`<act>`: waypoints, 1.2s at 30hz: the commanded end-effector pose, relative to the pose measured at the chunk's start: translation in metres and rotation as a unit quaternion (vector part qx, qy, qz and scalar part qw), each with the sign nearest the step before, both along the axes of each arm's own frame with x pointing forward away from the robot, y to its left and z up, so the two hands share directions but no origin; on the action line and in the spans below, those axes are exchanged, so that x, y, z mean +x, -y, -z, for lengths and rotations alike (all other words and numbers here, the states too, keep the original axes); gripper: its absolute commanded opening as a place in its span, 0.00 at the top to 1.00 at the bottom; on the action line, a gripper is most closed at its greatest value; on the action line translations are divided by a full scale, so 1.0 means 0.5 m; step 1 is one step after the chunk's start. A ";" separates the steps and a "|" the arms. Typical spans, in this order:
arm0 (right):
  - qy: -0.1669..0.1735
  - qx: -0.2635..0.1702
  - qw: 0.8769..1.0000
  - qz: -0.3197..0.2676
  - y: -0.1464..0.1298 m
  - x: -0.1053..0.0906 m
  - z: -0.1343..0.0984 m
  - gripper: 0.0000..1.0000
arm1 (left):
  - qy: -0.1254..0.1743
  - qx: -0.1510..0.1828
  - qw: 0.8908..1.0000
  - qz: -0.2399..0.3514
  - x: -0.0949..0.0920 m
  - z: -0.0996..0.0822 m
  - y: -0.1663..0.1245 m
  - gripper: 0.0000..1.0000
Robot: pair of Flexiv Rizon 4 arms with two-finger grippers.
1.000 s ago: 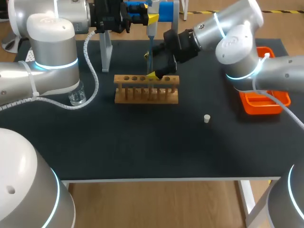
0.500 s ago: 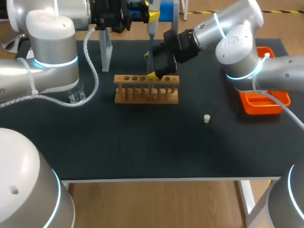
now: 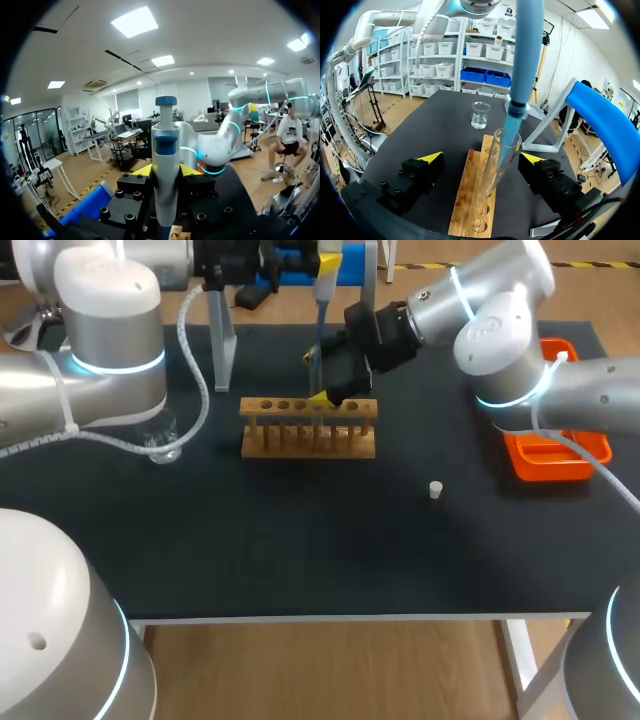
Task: Invert the test tube, pick up the pipette, mount the tip to pipette, aspirate from beaker and dispense into the tube, eject the tip, return the pipette, and cap with the stopper.
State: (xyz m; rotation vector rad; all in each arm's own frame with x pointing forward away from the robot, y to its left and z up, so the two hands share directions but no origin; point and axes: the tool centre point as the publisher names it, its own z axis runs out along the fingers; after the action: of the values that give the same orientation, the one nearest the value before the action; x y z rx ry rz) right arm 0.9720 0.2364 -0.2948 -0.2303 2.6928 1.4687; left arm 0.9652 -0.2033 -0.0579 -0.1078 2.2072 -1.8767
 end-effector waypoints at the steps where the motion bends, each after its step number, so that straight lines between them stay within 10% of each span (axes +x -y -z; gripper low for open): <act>1: -0.001 -0.002 1.000 -0.001 0.002 0.000 -0.003 0.00 | 0.001 0.003 1.000 -0.003 -0.003 -0.010 0.007 1.00; 36: -0.001 -0.002 1.000 -0.001 0.002 0.000 -0.003 0.00 | 0.014 0.005 1.000 -0.017 -0.024 -0.055 0.018 1.00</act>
State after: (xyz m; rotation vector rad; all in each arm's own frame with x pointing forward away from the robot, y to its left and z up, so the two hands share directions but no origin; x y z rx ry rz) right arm 0.9720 0.2364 -0.2948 -0.2303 2.6927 1.4687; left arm 0.9558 -0.2139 -0.0321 -0.1114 2.1864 -1.8389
